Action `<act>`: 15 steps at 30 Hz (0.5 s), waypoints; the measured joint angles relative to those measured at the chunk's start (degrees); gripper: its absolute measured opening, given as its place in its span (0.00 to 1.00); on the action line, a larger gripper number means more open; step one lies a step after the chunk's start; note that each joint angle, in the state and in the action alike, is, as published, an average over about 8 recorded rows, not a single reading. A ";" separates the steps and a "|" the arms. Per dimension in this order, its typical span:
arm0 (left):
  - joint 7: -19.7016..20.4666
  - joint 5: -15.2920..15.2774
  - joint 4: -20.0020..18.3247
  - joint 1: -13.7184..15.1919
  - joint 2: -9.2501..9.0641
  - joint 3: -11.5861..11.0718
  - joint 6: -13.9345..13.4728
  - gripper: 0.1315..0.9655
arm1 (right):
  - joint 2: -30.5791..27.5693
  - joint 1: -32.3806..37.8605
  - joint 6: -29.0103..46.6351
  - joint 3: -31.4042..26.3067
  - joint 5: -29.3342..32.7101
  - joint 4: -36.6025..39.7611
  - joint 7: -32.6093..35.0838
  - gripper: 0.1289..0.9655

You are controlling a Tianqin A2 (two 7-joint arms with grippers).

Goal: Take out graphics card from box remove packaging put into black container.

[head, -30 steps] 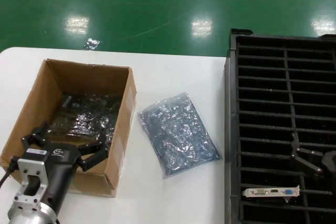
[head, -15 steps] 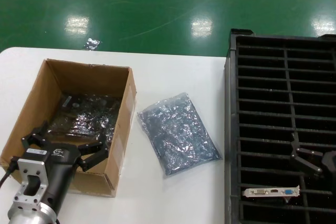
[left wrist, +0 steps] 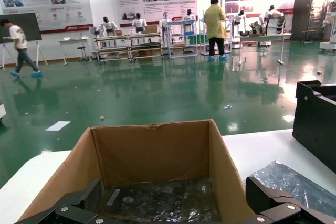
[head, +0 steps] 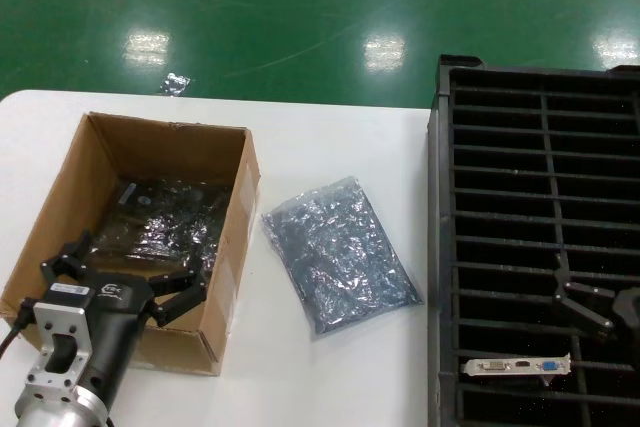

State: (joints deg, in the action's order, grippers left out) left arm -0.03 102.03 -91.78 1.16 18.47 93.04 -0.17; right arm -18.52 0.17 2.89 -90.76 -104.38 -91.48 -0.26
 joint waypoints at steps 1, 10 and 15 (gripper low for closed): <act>0.00 0.00 0.00 0.00 0.00 0.00 0.00 1.00 | 0.00 0.00 0.00 0.00 0.00 0.00 0.00 1.00; 0.00 0.00 0.00 0.00 0.00 0.00 0.00 1.00 | 0.00 0.00 0.00 0.00 0.00 0.00 0.00 1.00; 0.00 0.00 0.00 0.00 0.00 0.00 0.00 1.00 | 0.00 0.00 0.00 0.00 0.00 0.00 0.00 1.00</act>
State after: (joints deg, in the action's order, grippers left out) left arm -0.03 102.03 -91.78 1.16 18.47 93.04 -0.17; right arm -18.52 0.17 2.89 -90.76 -104.38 -91.48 -0.26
